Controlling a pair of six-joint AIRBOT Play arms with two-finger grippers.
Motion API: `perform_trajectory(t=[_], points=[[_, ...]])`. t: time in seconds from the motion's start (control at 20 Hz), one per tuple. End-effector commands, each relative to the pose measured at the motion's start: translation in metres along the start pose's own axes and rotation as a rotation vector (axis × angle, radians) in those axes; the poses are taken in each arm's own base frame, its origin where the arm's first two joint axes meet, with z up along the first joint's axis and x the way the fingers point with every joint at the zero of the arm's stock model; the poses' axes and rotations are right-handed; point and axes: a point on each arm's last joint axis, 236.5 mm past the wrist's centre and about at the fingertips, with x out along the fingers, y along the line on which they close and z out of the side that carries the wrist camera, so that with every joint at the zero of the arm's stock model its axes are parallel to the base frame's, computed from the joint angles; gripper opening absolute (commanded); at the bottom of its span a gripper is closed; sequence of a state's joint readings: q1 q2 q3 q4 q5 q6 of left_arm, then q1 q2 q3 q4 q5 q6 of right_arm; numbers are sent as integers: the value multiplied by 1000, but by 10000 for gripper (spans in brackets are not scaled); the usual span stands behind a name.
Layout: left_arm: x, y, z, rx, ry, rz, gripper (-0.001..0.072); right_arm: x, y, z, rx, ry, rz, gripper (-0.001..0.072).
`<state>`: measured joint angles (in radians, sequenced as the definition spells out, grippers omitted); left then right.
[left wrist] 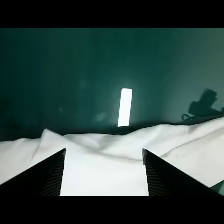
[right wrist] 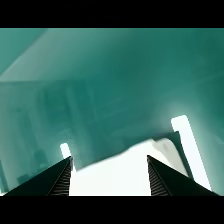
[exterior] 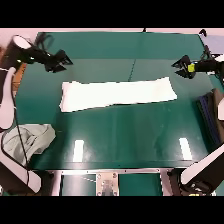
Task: Fold the shirts.
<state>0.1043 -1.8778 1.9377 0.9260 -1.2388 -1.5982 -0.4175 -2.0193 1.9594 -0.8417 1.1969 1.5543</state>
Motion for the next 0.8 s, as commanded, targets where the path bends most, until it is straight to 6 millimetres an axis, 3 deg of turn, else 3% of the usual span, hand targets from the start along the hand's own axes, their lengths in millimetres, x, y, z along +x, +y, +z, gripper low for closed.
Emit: perform_trajectory(t=[0.0, 0.05, 0.1, 0.15, 0.3, 0.45, 0.65, 0.75], points=[[-29, 16, -5, -62, 64, -1, 540, -25, -38, -17, -40, 113, -61, 541], [-30, 20, -13, -59, 97, 13, 380, -28, -53, -22, -58, 139, -99, 541], [-30, 21, -19, -41, 119, 27, 149, -27, -62, -28, -83, 166, -113, 542], [-28, 18, -22, -33, 129, 26, 27, -24, -69, -33, -92, 186, -112, 542], [-16, 0, -31, 10, 152, 19, 26, 4, -83, -57, -101, 286, -71, 543], [-1, -25, -42, 55, 169, 2, 26, 36, -77, -81, -91, 368, 52, 543], [19, -59, -53, 139, 169, -26, 26, 65, -77, -100, -90, 422, 69, 524], [30, -79, -60, 175, 166, -42, 26, 72, -73, -104, -124, 436, 76, 256]])
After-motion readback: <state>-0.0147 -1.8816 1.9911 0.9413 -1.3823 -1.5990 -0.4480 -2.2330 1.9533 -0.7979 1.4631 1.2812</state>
